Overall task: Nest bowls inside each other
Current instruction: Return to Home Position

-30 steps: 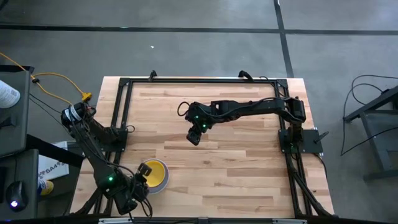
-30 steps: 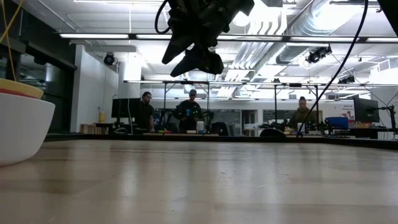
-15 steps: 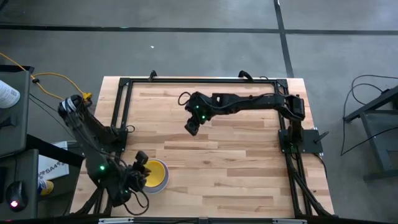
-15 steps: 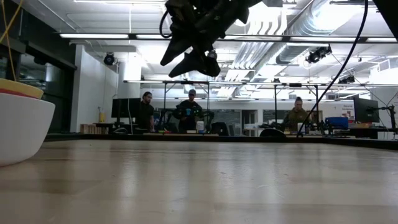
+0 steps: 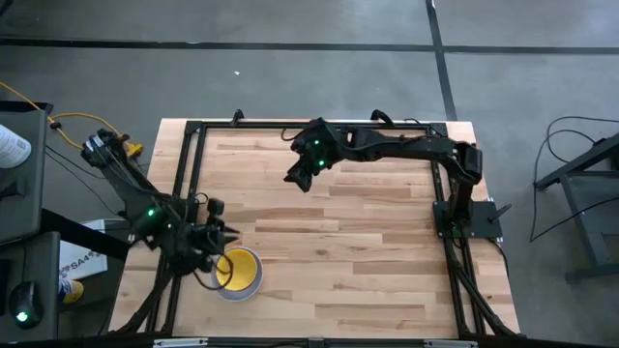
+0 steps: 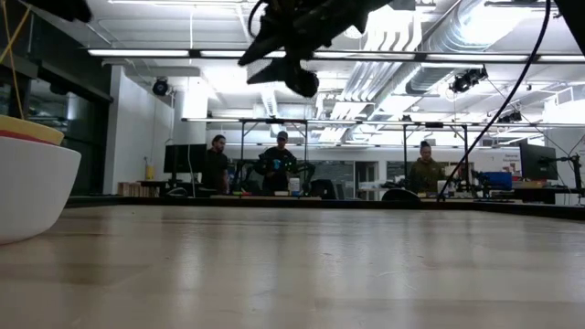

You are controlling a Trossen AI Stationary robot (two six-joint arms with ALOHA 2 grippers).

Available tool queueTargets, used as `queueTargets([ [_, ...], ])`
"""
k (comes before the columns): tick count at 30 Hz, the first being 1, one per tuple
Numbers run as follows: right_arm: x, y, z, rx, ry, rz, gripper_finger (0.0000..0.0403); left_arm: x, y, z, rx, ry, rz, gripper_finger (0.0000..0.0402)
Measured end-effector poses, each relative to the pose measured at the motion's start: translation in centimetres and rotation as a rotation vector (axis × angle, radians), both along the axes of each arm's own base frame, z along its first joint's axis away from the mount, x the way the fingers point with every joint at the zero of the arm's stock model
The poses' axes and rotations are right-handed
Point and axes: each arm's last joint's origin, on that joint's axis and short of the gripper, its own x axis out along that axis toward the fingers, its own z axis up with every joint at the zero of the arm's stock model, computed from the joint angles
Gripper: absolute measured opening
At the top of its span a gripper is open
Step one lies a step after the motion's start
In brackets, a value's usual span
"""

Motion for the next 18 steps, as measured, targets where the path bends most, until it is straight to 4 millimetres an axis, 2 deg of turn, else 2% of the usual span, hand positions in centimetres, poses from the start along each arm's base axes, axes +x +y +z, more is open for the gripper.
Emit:
queueTargets([
  [6, -1.7, -0.7, 2.6, -0.052, -0.052, 0.010, 0.0156, 0.6, 2.2, -0.1, 0.004, -0.046, 0.007, 0.0069],
  [13, -3.9, -0.8, 5.1, -0.118, -0.091, 0.044, 0.0156, 1.3, 4.7, -0.7, 0.031, -0.036, 0.117, 0.0069],
  [18, -5.3, -0.5, 6.1, -0.150, -0.071, 0.082, 0.0156, 1.6, 6.0, -1.7, -0.016, -0.065, 0.096, 0.0069],
])
